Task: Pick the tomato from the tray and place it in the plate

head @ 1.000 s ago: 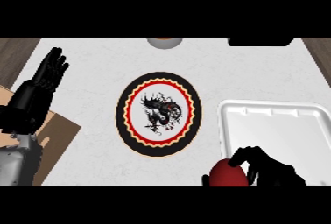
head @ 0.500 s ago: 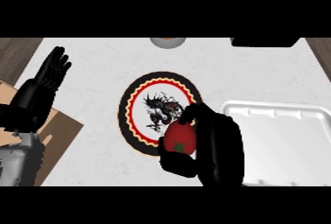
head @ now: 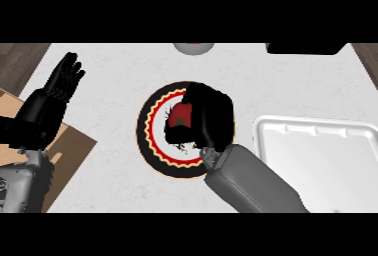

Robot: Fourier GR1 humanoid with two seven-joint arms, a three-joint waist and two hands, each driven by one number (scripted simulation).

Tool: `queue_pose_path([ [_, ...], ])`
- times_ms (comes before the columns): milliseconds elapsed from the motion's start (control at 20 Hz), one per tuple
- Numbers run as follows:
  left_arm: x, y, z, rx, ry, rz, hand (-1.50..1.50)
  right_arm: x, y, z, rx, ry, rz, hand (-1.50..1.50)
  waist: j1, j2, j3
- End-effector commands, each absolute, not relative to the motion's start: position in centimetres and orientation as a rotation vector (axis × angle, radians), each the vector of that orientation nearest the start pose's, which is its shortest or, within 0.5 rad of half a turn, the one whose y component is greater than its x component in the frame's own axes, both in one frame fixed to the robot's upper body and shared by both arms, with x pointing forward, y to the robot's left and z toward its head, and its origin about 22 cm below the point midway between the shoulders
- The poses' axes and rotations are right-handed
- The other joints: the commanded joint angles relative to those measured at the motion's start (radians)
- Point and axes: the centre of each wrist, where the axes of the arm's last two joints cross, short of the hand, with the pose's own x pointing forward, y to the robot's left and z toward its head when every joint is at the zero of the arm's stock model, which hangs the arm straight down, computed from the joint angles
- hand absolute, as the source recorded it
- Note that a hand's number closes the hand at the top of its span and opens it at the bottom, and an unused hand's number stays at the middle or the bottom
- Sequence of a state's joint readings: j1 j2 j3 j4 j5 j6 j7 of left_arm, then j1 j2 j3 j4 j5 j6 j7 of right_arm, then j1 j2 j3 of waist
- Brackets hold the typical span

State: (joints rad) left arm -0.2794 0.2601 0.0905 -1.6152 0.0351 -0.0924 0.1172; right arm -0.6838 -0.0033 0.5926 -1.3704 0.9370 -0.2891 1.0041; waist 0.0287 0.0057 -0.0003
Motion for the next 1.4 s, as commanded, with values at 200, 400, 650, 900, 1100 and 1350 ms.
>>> queue_pose_path([
  [200,30.9,27.6,11.8,0.101,-1.78,-0.275,0.0,34.7,-0.9,7.4,-0.921,-1.319,0.646,1.5,0.024,0.006,0.0],
  [400,30.2,25.4,9.4,0.088,-1.769,-0.282,0.0,36.0,-1.9,6.1,-0.893,-1.292,0.506,-1.5,0.032,0.009,0.0],
  [650,31.1,25.7,11.1,0.075,-1.772,-0.282,0.0,36.5,-1.7,6.0,-0.762,-1.351,0.44,-1.5,0.062,0.018,0.001],
  [900,30.6,26.4,10.1,0.083,-1.784,-0.284,0.0,36.4,-2.3,5.4,-0.725,-1.509,0.271,-1.5,0.04,0.011,0.001],
  [1100,31.9,27.0,11.8,0.103,-1.776,-0.262,0.0,36.9,-2.4,6.7,-0.668,-1.581,0.121,-1.5,0.029,0.012,0.002],
  [1350,30.9,27.6,9.4,0.134,-1.753,-0.249,0.0,35.6,-2.4,7.1,-0.567,-1.616,-0.021,-1.5,-0.004,-0.001,0.001],
])
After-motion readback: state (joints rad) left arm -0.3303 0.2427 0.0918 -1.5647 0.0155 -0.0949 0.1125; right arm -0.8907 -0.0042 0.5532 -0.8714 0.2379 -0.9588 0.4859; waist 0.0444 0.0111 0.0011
